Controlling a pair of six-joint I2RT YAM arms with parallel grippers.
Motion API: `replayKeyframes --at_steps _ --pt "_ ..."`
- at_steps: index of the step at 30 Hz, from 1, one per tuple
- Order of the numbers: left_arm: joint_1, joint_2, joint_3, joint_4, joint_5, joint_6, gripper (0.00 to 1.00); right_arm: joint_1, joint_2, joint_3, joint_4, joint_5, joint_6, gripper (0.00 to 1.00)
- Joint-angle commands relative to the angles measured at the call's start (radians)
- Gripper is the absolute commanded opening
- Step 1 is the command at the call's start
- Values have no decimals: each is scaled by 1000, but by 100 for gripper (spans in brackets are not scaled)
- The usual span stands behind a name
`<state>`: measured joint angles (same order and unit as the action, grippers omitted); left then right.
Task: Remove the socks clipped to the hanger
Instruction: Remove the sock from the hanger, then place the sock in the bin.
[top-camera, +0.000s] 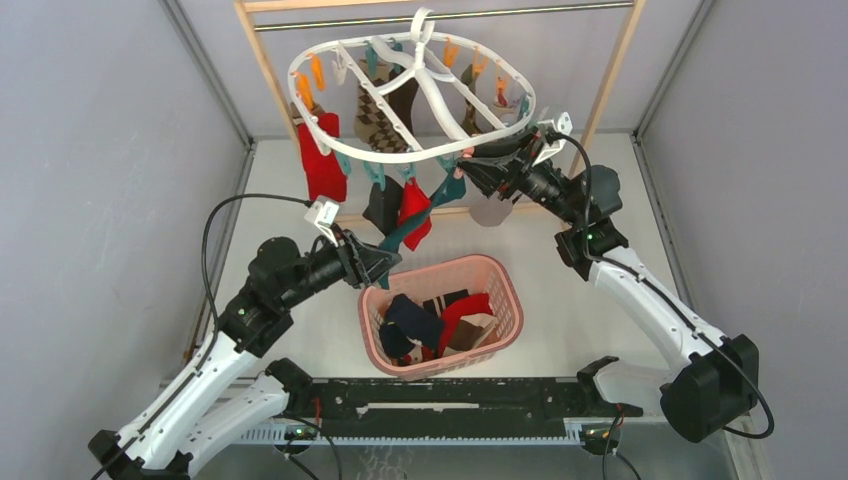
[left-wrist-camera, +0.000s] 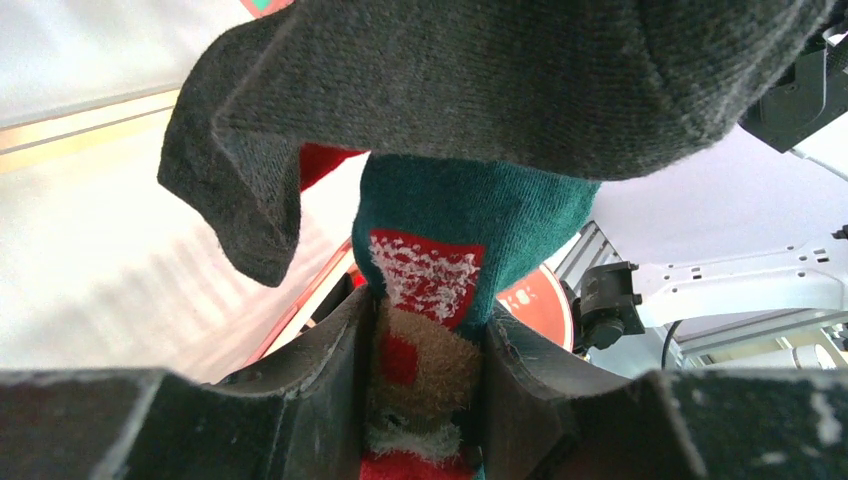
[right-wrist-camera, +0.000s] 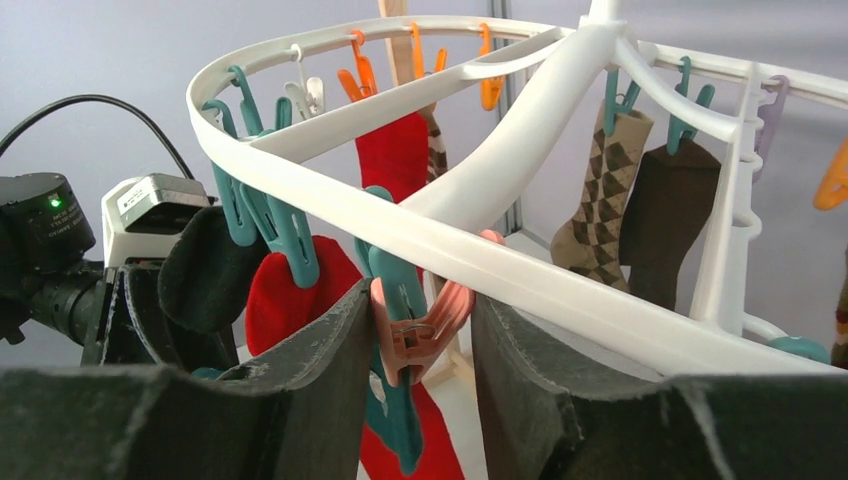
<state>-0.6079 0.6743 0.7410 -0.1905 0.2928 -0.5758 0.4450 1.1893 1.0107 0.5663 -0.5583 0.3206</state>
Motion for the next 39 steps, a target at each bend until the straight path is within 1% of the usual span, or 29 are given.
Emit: replayKeyframes --at_steps 1,3,6,7,12,18,22,24,25,26,28,32,33,35,37,39 --pt "7 3 36 22 10 11 43 -16 -30 18 55 -7 27 42" --pt "8 5 34 27 11 10 43 -19 -27 17 54 -15 32 33" --pt "8 4 31 26 10 10 43 -21 -21 18 55 -27 36 7" --pt "7 4 29 26 10 10 43 -20 -18 19 55 -28 37 0" --pt "7 -2 32 34 25 -1 43 -19 -4 18 46 -28 37 0" --pt "6 -3 53 104 125 -63 43 -9 16 18 7 -14 27 0" --pt "-15 -19 52 151 156 -118 43 35 27 19 -37 28 -15 0" --pt "-44 -32 43 162 134 -135 44 60 34 18 -63 53 -39 6" --pt "-64 -38 36 164 118 -140 44 70 38 18 -80 65 -47 13" --pt "-86 -44 27 164 101 -142 44 79 41 19 -91 78 -52 16" --pt "-125 -51 7 163 71 -145 44 89 50 18 -104 91 -52 20" --pt "-190 -67 -44 142 -2 -140 44 108 67 19 -110 97 -48 22" --pt "-205 -69 -58 132 -33 -136 44 113 70 18 -110 100 -49 25" --pt "-234 -71 -85 113 -82 -127 44 129 72 19 -111 107 -54 35" --pt "-258 -67 -111 101 -118 -122 44 140 73 19 -118 118 -61 37" --pt "-280 -63 -133 84 -164 -114 44 145 73 18 -129 121 -61 38"
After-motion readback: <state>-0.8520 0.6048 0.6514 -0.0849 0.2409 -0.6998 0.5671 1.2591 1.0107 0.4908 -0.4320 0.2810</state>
